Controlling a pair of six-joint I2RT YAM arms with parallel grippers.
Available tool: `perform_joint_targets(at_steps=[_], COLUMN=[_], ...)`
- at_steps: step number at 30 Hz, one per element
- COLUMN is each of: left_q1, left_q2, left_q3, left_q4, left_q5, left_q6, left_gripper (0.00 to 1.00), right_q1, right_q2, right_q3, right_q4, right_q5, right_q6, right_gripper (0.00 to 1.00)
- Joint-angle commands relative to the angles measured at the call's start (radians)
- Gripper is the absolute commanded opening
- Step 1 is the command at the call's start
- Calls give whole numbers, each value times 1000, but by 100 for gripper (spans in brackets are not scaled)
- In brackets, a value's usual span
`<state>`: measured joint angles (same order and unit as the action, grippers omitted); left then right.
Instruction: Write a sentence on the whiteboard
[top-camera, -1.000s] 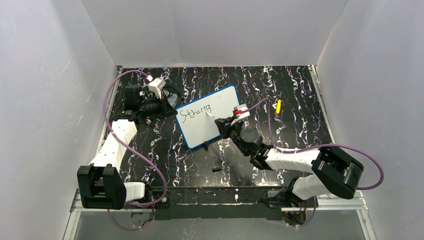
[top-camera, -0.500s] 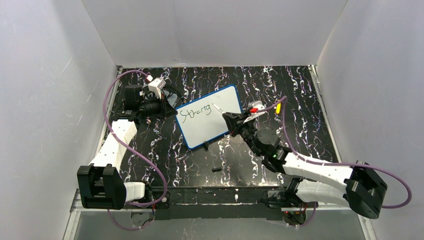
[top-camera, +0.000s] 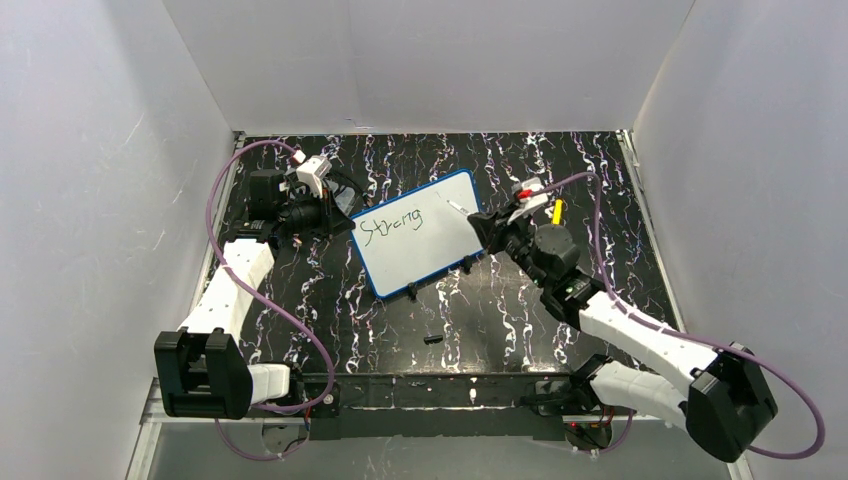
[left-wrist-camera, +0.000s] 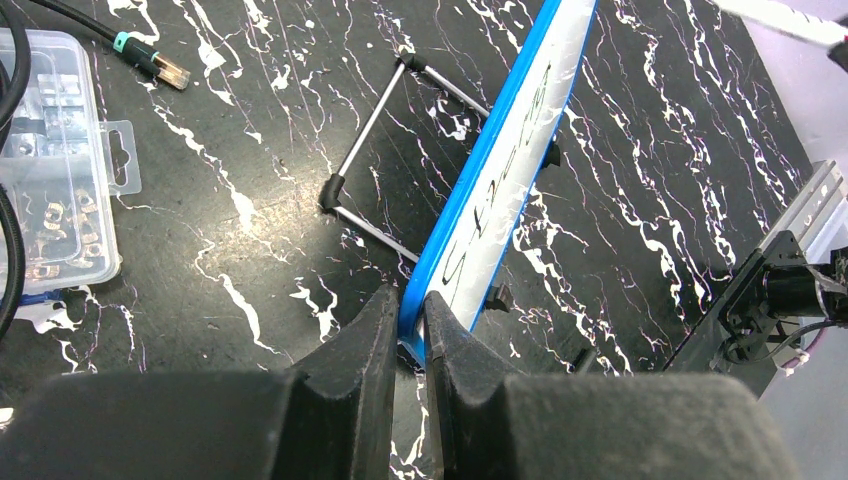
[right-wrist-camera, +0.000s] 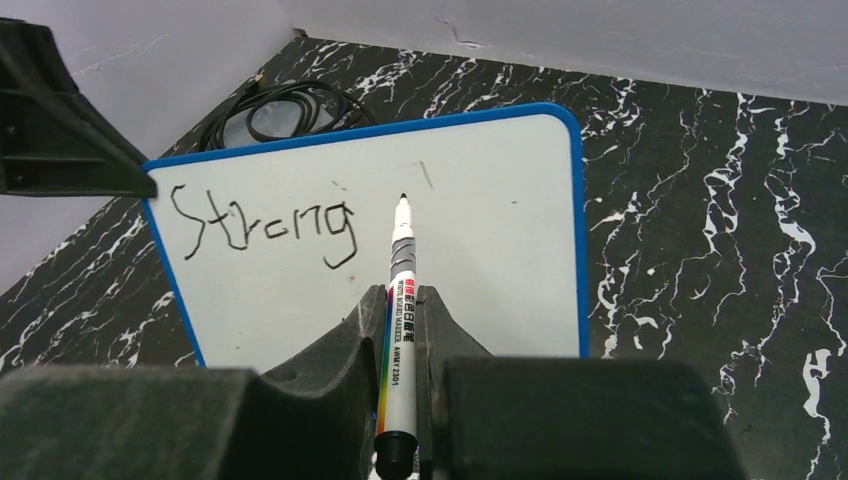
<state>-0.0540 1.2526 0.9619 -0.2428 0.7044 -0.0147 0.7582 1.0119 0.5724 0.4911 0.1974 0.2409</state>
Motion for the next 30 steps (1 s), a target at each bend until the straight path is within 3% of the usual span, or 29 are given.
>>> perform_joint_targets(at_steps=[1,8,30], left_q1=[-6,-7,-8], left_q2=[-32,-31,-16], left_q3=[-1,0,5], left_q4=[-26,-26,-35], left_q5=[22,21,15], left_q6=[10,10,10], left_gripper=[0,0,0], right_q1=[-129,-210,-234], right_q2=[45,132,247], right_q3=[52,60,85], right_q4=[62,159,224], right_q5=[-254,-371,-379], right_q6=[59,94,94], right_gripper=[1,1,1])
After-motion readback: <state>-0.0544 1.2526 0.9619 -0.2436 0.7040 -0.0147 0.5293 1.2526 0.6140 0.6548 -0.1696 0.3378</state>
